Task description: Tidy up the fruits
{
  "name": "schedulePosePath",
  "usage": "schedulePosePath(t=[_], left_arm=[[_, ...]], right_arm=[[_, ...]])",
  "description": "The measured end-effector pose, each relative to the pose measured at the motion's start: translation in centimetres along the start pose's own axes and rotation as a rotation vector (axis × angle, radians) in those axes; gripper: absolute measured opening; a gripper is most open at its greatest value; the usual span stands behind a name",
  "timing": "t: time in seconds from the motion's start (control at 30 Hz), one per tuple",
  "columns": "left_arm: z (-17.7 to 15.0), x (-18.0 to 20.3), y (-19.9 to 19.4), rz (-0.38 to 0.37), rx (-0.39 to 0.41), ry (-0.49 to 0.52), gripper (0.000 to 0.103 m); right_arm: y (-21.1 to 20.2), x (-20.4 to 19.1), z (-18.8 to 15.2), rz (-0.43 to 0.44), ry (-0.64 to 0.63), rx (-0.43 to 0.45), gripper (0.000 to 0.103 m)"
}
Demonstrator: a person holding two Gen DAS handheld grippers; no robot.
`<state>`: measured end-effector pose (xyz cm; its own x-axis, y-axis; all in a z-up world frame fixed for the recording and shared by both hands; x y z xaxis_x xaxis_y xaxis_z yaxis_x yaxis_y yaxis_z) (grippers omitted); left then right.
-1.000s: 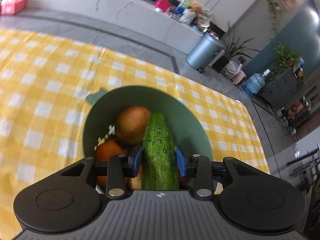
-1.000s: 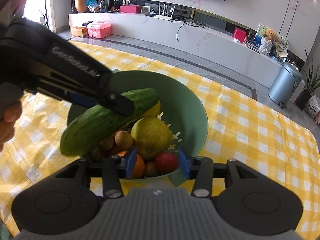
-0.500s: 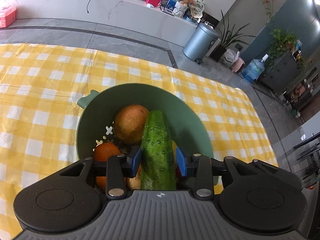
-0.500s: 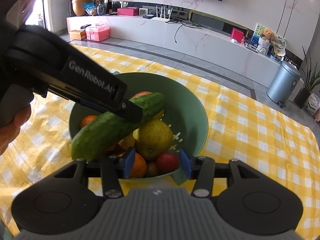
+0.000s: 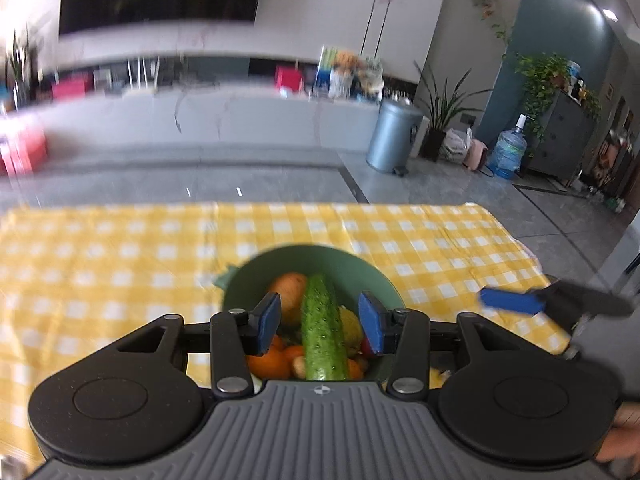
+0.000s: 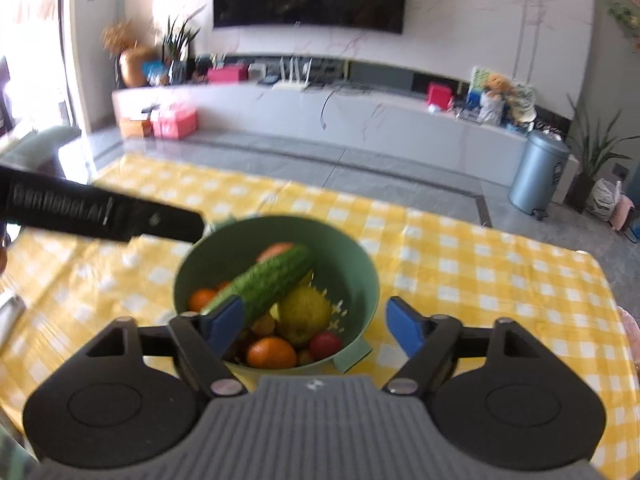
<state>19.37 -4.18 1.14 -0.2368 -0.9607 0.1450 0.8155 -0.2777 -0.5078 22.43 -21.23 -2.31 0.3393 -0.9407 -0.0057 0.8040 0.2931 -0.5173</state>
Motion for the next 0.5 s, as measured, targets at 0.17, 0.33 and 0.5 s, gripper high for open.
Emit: schedulePosePath(t=[0.17, 0.33, 0.5], left_arm=[[-0.5, 0.8, -3.9, 0.052, 0.078, 0.059, 0.055], [-1.6, 0.8, -6.6, 0.133, 0.147, 0.073, 0.071], [-3.4, 1.1, -7.8, 0.174, 0.163, 0.101, 0.081]], right_arm=[[-4.3, -0.3, 1.2, -0.040, 0.042, 0.086, 0.087], [-8.4, -0.8, 1.7, -0.056, 0.087, 0.172, 0.090], [-11.6, -1.4, 0.9, -0.097, 0.140, 0.241, 0.090]])
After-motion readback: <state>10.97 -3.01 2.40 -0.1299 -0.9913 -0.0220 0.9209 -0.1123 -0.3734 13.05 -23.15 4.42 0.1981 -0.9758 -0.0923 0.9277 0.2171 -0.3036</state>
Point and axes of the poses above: each gripper's, at about its wrist camera, not at the fingertips, and y roughly the way its jaws point, x to its right, z to its top, the point moved 5 cm from there along y, roughly the way its jaws point, and after that the axes turned 8 degrees about x, right-handed, at the moved point
